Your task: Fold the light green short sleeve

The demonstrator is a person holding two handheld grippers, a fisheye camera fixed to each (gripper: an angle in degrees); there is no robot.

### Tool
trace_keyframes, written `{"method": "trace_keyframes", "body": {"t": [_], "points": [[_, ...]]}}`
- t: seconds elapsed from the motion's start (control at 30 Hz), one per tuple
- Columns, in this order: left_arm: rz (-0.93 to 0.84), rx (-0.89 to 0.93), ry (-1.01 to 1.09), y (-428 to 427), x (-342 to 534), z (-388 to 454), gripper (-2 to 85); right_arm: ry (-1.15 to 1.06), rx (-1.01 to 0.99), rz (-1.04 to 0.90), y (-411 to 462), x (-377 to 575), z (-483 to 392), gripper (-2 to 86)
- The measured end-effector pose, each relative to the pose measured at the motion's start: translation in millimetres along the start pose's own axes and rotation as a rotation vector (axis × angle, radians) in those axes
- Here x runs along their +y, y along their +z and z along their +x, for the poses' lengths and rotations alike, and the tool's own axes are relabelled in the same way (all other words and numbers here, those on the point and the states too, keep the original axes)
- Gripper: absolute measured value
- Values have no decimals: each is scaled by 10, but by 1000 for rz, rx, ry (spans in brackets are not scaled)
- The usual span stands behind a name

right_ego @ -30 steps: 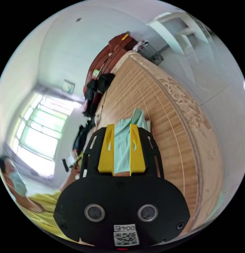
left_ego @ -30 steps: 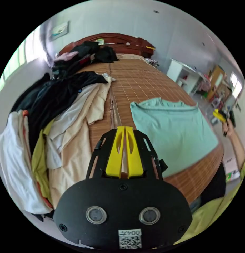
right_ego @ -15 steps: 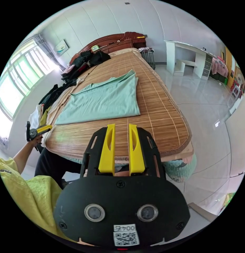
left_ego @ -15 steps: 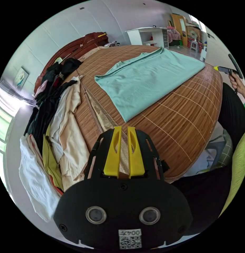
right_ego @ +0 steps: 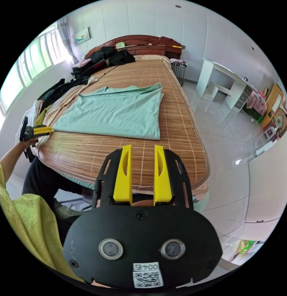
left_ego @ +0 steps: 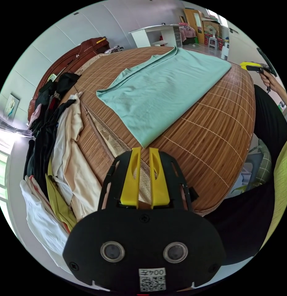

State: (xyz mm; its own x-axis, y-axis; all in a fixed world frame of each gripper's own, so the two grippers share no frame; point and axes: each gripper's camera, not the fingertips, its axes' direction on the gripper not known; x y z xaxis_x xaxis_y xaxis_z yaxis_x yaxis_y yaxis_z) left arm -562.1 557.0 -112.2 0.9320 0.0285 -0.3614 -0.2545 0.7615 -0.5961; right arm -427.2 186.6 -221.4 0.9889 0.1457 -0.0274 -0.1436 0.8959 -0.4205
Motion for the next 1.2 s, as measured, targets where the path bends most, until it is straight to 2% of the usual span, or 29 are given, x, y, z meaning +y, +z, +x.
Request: {"method": "trace_keyframes", "body": {"t": [0.17, 0.43, 0.57, 0.83, 1.03, 1.2], "points": [[-12, 11, 16, 43, 54, 12, 26, -197, 83, -67, -11, -241, 41, 122], [-18, 8, 6, 37, 174, 5, 16, -358, 29, -177, 157, -662, 81, 114], [-20, 25, 0, 10, 250, -43, 11, -335, -22, -166, 184, -783, 176, 106], [-33, 21, -20, -121, 442, -149, 8, -284, -88, -139, 152, -896, 245, 28], [-2, 34, -37, -498, 799, -138, 7, -198, -227, -95, -155, -770, 414, 21], [9, 32, -39, -966, 1338, 39, 7, -225, -260, -124, -326, -463, 324, 15]]}}
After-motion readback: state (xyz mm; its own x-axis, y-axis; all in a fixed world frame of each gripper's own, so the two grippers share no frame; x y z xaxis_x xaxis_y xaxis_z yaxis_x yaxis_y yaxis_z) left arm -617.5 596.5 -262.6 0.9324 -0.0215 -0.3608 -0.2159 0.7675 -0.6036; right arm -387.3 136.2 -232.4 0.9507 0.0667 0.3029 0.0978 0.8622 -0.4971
